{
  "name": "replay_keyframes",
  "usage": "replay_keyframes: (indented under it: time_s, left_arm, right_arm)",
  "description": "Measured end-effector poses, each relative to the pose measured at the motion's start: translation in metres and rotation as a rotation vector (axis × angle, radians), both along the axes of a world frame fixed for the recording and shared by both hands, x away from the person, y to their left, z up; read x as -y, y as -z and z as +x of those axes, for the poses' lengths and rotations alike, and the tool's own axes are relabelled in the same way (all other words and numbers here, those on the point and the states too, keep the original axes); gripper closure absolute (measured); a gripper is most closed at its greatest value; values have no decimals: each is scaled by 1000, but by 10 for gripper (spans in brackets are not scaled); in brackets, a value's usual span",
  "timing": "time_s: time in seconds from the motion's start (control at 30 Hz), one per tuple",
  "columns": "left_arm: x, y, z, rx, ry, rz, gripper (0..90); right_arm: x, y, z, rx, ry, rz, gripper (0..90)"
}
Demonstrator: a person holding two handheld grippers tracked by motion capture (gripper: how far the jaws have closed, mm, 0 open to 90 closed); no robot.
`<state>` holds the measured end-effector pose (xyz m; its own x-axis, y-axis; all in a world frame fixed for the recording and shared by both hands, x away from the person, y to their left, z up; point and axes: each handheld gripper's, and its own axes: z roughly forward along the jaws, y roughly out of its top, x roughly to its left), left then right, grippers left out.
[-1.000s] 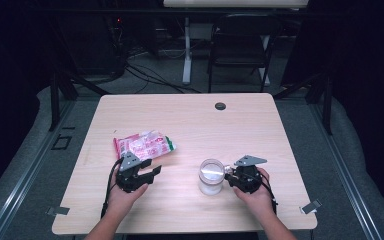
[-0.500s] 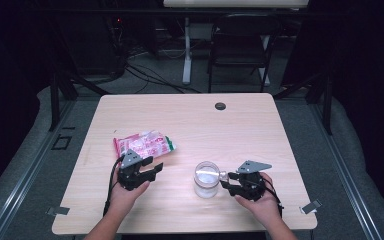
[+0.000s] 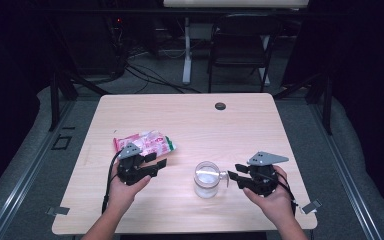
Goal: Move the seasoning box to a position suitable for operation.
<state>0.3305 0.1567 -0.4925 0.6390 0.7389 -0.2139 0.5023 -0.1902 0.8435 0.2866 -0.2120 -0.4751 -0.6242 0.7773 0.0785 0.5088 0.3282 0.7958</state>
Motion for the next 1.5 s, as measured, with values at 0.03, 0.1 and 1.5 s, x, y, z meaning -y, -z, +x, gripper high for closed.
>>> replay_keyframes:
  time_s: [0.03,0.1,1.5]
  left_arm:
    - [4,-5,1,9,2,-6,497]
    - [12,-14,3,8,20,-19,517]
    - [72,21,-15,-60,337,139,826]
  right_arm:
    - [0,-5,2,-8,17,8,631]
    - [-1,-10,7,-25,34,21,650]
    - [-25,3,22,-225,119,45,812]
